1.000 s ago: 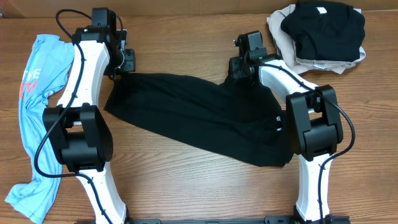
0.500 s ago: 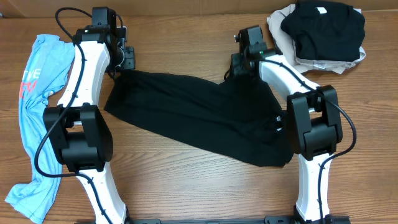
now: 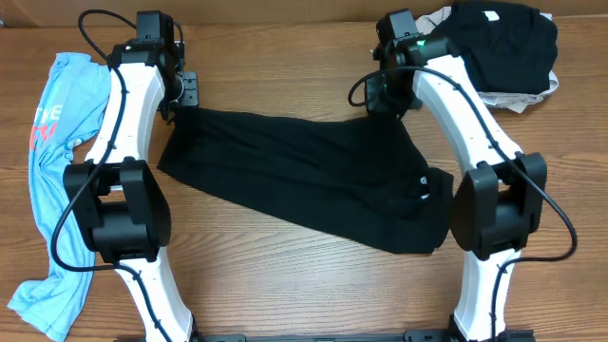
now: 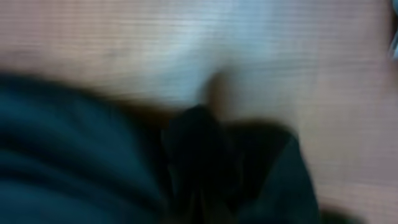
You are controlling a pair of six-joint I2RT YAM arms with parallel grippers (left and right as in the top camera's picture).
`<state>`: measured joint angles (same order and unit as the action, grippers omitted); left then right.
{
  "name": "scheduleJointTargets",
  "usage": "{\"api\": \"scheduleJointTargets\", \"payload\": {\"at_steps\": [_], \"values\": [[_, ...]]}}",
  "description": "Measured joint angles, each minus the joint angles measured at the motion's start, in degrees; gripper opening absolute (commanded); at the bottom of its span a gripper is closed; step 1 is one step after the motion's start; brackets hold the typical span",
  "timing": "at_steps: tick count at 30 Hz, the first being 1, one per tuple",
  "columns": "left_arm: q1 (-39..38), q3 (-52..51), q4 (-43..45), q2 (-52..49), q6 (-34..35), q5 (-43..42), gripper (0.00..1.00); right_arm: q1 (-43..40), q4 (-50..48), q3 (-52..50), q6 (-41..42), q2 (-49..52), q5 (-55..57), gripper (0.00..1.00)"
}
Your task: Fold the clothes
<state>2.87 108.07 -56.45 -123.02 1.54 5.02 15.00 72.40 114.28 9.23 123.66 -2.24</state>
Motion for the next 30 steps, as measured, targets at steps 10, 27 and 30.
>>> {"api": "scheduleJointTargets", "payload": {"at_steps": [10,27,30], "values": [[2.3,0.0,-3.7,0.0,-1.7,0.2,0.04,0.5,16.0,0.2,6.1,-1.2,-2.3,0.04],[4.6,-0.1,-3.7,-0.6,-3.4,-1.4,0.04,9.4,15.1,-15.0,17.6,-13.6,0.2,0.04],[4.6,-0.1,-4.3,-2.4,-4.2,-1.4,0.04,11.7,11.6,-23.7,20.6,-13.8,0.1,0.04]]}}
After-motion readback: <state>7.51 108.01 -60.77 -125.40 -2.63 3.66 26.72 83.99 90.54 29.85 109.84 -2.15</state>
